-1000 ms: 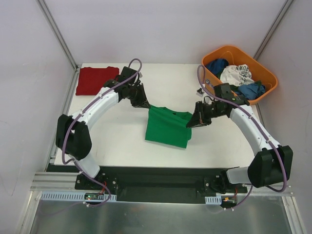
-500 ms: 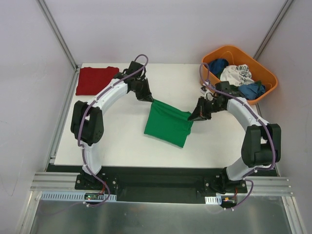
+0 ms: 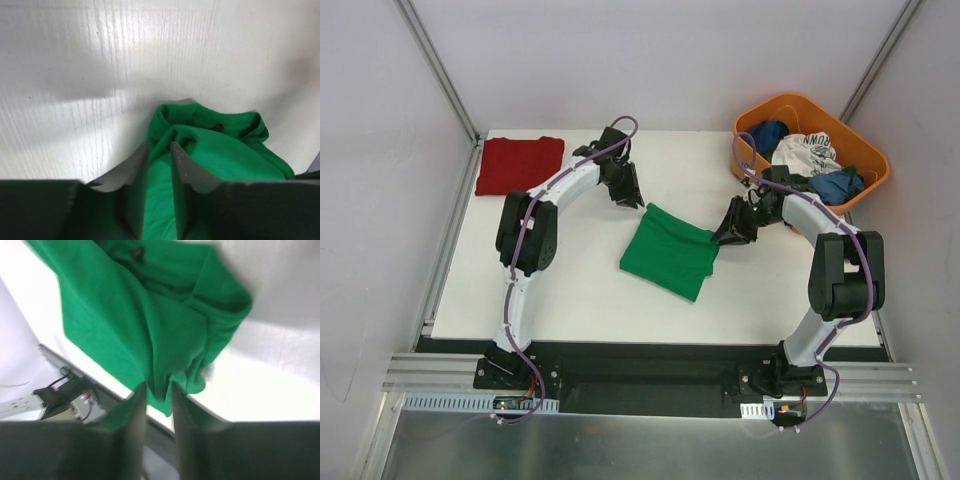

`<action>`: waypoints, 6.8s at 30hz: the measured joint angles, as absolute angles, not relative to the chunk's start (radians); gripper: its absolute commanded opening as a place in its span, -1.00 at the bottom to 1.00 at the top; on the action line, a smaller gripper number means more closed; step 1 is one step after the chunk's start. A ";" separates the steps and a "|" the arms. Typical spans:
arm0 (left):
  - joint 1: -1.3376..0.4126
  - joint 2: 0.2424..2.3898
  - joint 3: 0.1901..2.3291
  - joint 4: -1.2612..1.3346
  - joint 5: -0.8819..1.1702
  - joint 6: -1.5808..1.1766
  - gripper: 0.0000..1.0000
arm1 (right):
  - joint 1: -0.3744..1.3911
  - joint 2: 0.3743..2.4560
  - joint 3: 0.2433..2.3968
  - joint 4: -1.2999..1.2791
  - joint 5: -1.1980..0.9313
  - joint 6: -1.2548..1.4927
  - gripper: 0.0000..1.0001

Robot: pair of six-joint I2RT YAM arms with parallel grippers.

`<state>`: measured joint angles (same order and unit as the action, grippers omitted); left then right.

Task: Fold and stack the t-shirts
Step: Fold the long partially folded tshirt into a neat square, then smooth out wrinkles on the folded tshirt, then put the neatly folded tshirt into the corner of the board with the left arm

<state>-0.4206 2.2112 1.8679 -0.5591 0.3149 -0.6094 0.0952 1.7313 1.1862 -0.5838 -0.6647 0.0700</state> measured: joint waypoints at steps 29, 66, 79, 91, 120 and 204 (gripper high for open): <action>-0.536 1.735 1.200 -0.257 0.602 -0.564 0.99 | 0.244 1.696 1.224 -0.488 -0.554 0.157 0.93; -0.614 1.556 1.071 -0.207 0.408 -0.588 0.99 | 0.265 1.412 1.054 -0.420 -0.700 0.094 0.93; -0.524 1.956 1.381 -0.217 0.456 -0.584 0.99 | 0.370 1.385 0.718 -0.315 -0.829 0.186 0.93; -0.515 1.977 1.343 -0.214 0.445 -0.590 0.99 | 0.347 1.576 0.731 -0.281 -0.783 0.183 0.93; -0.502 1.747 1.213 -0.329 0.284 -0.529 0.99 | 0.276 1.013 0.896 -0.584 -0.305 0.036 0.93; -0.150 2.249 2.204 -0.532 -0.490 0.369 -1.00 | 0.239 1.041 0.812 -0.589 -0.094 -0.066 0.93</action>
<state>-0.1505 2.2486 2.2040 -0.5323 -0.4896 0.3695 0.2390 1.0409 0.8124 -0.5888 -0.0944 -0.0658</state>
